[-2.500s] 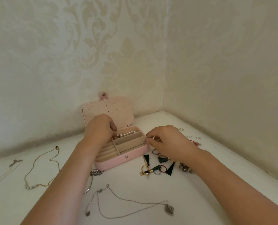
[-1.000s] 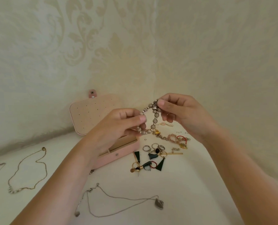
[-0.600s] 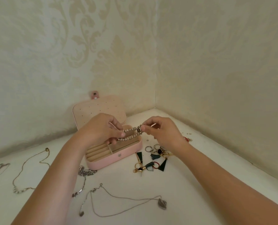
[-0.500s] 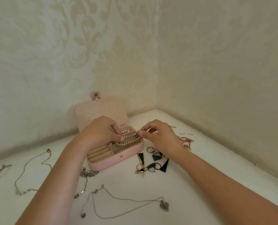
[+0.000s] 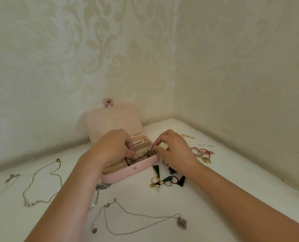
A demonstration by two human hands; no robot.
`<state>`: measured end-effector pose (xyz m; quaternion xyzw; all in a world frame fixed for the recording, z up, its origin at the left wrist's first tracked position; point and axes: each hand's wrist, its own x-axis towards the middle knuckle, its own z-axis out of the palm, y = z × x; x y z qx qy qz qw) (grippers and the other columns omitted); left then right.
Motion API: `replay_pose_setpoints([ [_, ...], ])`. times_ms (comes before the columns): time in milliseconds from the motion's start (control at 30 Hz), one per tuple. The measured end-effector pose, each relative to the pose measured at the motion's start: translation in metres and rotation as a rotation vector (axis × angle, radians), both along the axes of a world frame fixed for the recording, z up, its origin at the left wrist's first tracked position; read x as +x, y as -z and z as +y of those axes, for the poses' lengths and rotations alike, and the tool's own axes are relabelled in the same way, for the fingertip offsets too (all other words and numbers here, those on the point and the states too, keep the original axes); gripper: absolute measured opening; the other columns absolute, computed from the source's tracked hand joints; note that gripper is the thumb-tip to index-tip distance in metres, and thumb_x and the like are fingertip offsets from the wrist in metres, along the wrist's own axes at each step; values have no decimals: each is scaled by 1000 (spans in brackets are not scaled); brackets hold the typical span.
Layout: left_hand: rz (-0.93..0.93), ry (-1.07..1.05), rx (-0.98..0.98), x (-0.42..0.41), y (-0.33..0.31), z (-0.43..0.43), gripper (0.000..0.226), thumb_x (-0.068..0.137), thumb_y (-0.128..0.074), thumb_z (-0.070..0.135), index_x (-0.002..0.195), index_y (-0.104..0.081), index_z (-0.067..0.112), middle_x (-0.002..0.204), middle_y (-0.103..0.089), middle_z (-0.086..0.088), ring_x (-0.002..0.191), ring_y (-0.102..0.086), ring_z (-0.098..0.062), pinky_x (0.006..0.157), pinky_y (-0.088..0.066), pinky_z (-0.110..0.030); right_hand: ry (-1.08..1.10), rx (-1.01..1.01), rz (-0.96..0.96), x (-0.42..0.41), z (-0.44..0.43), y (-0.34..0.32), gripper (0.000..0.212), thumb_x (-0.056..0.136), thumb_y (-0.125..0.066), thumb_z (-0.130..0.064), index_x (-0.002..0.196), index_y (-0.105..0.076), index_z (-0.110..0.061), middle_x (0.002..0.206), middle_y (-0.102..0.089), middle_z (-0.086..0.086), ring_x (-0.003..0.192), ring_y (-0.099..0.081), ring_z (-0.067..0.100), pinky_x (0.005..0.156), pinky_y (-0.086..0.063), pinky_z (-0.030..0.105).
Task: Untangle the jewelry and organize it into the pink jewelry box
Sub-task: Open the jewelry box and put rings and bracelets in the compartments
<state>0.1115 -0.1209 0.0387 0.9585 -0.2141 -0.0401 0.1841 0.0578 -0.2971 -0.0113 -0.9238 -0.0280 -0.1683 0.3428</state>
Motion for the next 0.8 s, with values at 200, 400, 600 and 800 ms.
replay_pose_setpoints([
  [200, -41, 36, -11, 2, 2, -2, 12, 74, -77, 19, 85, -75, 24, 74, -62, 15, 84, -62, -10, 80, -49, -26, -15, -42, 9, 2, -2, 2, 14, 93, -54, -25, 98, -66, -21, 112, -50, -6, 85, -48, 10, 79, -39, 23],
  [400, -57, 54, 59, 2, 9, -8, 17, 73, -76, 15, 86, -72, 24, 87, -71, 4, 86, -65, -14, 78, -50, -28, -54, -134, -69, 1, 0, 3, 18, 92, -56, -28, 103, -70, -22, 112, -54, -7, 104, -44, 8, 88, -36, 21],
  [600, -45, 60, 50, 1, 7, -8, 15, 72, -76, 13, 83, -70, 22, 81, -67, 6, 82, -64, -13, 72, -48, -24, -217, -348, -103, -3, 1, -1, 27, 95, -49, -34, 102, -73, -23, 97, -64, -3, 99, -45, 13, 87, -39, 28],
  [800, -80, 88, 63, -3, 5, -9, 18, 67, -71, 9, 69, -68, 26, 67, -63, 13, 69, -62, -10, 60, -45, -19, -207, -442, -97, 0, -2, -2, 36, 96, -47, -35, 86, -72, -12, 81, -66, 0, 89, -51, 19, 80, -42, 34],
])
